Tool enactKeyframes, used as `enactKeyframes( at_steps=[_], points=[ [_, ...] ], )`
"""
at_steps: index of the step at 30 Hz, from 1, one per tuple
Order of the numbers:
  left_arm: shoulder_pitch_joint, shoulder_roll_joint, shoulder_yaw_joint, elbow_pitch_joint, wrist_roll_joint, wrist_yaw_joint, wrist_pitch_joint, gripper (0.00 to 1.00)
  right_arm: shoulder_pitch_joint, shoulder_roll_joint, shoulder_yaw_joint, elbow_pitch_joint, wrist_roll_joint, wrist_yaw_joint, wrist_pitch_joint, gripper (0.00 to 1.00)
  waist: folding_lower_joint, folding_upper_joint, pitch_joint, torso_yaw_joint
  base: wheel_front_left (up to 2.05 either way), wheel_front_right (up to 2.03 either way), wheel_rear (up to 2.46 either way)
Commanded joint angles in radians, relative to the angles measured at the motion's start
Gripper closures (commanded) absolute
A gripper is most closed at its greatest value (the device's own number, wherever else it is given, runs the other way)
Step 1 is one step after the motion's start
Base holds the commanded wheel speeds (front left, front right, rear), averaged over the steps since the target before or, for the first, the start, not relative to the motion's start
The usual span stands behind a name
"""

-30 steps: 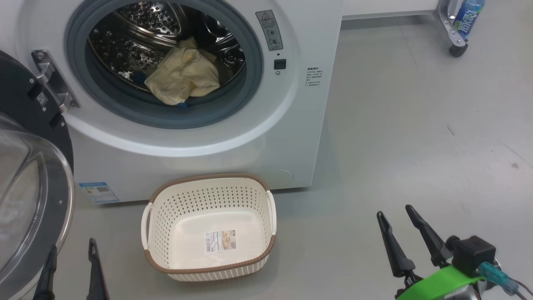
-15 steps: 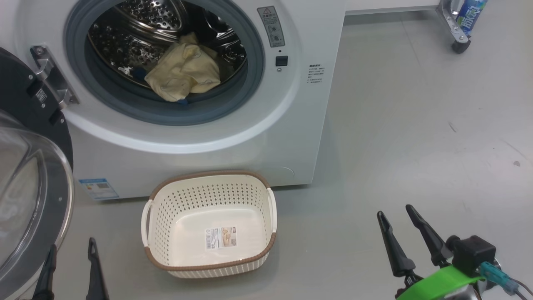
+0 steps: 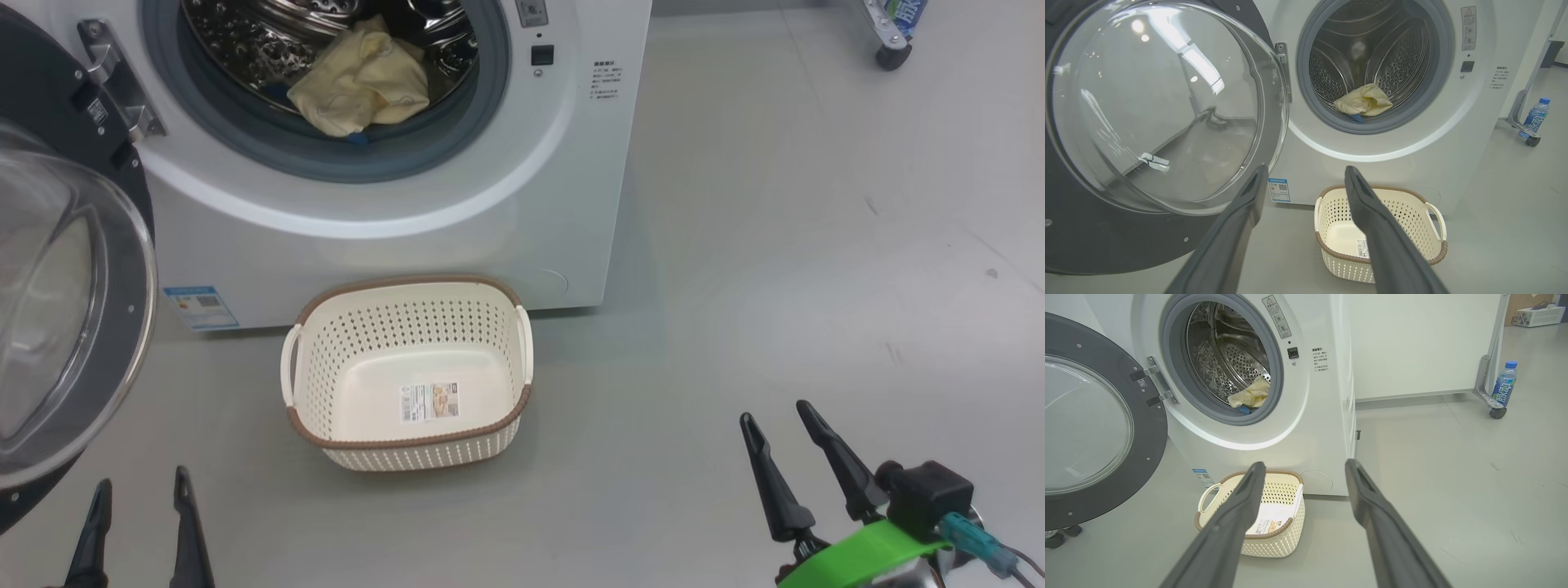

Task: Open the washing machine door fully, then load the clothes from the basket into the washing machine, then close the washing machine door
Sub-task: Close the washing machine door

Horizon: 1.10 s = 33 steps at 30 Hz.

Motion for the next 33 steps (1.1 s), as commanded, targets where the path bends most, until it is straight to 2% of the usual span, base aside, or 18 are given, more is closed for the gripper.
enactKeyframes(
  at_steps=[1,9,21,33],
  points=[
    [-0.055,0.022,0.038,-0.026,0.003,0.044,-0.011,0.00,-0.030,-0.015,0.011,-0.036,-0.007,0.001,-0.007,0.00,0.0000,-0.0001,0.002,0.001,-1.55,1.55,0.00],
    [-0.066,0.018,0.035,-0.015,-0.001,0.042,-0.022,0.00,-0.037,-0.012,0.009,-0.037,-0.010,0.001,-0.007,0.00,0.0000,-0.0001,0.011,0.006,-0.93,0.93,0.00],
    [-0.065,0.014,0.034,-0.010,0.000,0.045,-0.036,0.00,-0.040,-0.011,0.006,-0.036,-0.015,0.001,-0.007,0.00,0.0000,-0.0001,0.005,0.015,-0.05,0.05,0.00],
    [-0.050,0.004,0.029,-0.019,-0.008,0.054,-0.038,0.00,-0.031,-0.011,0.009,-0.037,-0.019,0.001,-0.007,0.00,0.0000,-0.0001,-0.009,0.072,0.00,0.00,0.00]
  ],
)
